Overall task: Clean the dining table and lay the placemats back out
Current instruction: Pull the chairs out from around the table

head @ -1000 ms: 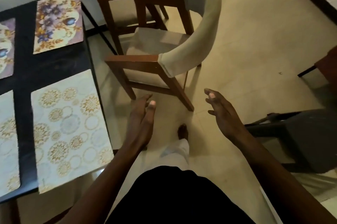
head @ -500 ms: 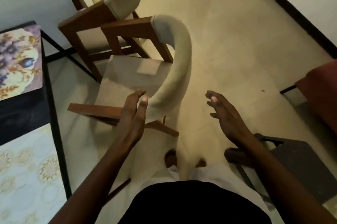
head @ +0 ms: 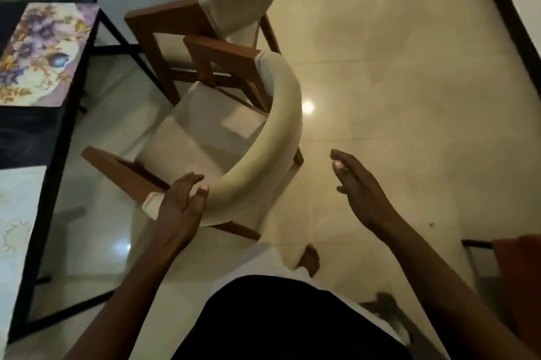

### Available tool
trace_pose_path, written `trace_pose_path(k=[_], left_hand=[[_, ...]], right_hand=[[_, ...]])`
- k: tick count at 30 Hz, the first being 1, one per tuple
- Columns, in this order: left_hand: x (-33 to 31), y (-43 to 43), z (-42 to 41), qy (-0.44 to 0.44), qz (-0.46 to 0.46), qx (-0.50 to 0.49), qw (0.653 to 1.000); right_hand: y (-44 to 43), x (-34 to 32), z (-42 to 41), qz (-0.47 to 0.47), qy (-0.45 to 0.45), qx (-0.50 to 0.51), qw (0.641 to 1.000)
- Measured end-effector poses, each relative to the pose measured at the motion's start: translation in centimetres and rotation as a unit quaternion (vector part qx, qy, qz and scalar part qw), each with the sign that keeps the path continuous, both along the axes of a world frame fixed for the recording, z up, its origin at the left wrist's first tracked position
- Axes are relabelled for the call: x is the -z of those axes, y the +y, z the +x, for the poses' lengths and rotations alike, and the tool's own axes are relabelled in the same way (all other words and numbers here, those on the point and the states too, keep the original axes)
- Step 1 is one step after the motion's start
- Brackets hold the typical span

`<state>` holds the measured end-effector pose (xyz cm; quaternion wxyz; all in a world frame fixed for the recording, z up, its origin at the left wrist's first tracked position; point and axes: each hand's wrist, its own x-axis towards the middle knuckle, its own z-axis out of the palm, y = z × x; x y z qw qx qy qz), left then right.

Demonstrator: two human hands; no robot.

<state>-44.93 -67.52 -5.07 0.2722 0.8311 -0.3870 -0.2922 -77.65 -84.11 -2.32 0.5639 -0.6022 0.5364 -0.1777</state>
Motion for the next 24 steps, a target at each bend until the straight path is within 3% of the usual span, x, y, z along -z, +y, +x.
trace_pose_path(k=[6,10,12,17,22,24], left_hand=[[3.2,1.5,-1.2,-0.082,0.073,-0.053,0.993],[5.0,1.4,-2.0,-0.08,0.088,-0.141,0.983],[4.5,0.4,-1.9,-0.024,0.081,-0.239,0.967],[4.2,-1.2,-0.1,0.093,0.021,-0.443,0.891],[5.2,-0.8,1.9,0.156,0.028,-0.506,0.848],[5.3,-1.1,1.7,0.148,0.043,-0.505,0.849]], right_hand=[[-9.0,-0.5,4.8,-0.075,0.058,-0.158,0.983],[-13.4,0.2,9.0,-0.077,0.098,-0.235,0.964],[-15.1,0.4,10.9,-0.066,0.113,-0.271,0.954],[-20.2,1.9,14.7,-0.039,0.158,-0.273,0.948],[-24.8,3.2,19.3,-0.055,0.229,-0.295,0.926],[-26.3,3.6,20.6,-0.055,0.249,-0.315,0.914]])
